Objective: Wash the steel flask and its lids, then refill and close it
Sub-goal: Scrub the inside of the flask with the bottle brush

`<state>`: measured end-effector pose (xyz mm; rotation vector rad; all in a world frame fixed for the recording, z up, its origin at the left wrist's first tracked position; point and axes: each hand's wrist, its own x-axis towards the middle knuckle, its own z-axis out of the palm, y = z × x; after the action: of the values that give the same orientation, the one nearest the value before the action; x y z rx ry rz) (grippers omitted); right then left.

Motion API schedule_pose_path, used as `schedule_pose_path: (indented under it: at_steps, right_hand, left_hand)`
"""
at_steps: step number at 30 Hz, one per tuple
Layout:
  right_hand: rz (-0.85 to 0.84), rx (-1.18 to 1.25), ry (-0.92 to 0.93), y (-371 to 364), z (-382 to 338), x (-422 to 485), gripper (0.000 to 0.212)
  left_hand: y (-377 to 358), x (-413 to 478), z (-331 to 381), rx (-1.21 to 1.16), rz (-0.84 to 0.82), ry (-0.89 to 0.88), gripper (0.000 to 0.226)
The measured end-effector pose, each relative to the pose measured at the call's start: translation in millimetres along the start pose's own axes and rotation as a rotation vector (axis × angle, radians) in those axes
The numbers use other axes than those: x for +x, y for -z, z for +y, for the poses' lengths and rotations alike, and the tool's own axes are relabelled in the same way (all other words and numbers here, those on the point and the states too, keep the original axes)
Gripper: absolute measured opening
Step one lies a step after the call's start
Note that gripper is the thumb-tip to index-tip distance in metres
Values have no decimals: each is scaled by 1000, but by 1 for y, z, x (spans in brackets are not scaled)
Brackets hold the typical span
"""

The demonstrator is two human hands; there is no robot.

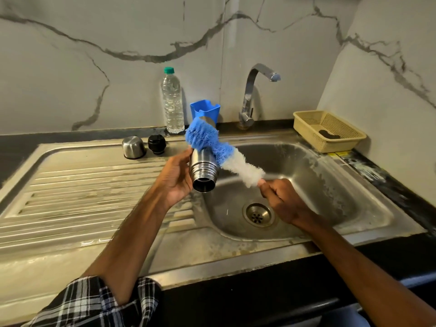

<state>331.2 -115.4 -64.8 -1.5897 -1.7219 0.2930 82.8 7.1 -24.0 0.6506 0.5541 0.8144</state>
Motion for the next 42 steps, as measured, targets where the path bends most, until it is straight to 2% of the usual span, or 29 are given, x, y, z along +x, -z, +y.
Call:
schedule_pose_path:
  at_steps: [4,11,16,18,21,22,23,26,28,29,32,33,34,37,39,42]
  right_hand:
    - [-44,14,61,-2,-3,-5,60]
    - [51,-8,-5,-2,-1,1,53]
    - [76,-8,12,2,0,-2,56]
    - [81,-12,18,4,2,-3,58]
    - [64,-28,39,6,4,-3,58]
    - [51,-36,46,6,2,-3,56]
    - [36,-39,53,7,0,-4,54]
    - [-21,-14,108,10,-4,-9,48]
    - [-36,-13,140,13,-2,-10,47]
    - [-25,-19,137,13,0,-7,47]
    - [37,-43,64,12,6,5,54]
    - [45,-40,57,10,7,7,54]
    - [36,-34,75,9,6,7,53]
    - [-20,-11,171,8,6,0,55]
    - [-4,-16,169,9,8,1,56]
    - [49,-28,90,8,7,6,53]
  left_hand:
    - [5,2,3,-53,3,-11,48]
    - [4,1,3,-13,-42,32,50]
    - [7,4,4,54,-87,-7,89]
    - [9,4,6,105,-103,-21,79]
    - [9,2,9,102,-104,-39,43]
    - [8,1,10,100,-102,-33,43]
    - [8,0,10,98,-109,-26,51]
    - [11,1,8,82,-140,-19,101]
    - [14,3,8,40,-143,-23,110]
    - [14,3,8,31,-146,-22,105]
    - [9,-1,7,63,-114,-19,58]
    - [8,-1,7,72,-92,-12,51]
    - [8,0,6,71,-79,-14,55]
    - [10,3,6,33,-110,-24,95]
    - [11,6,5,26,-106,-30,97]
    - [9,6,4,19,-70,-26,79]
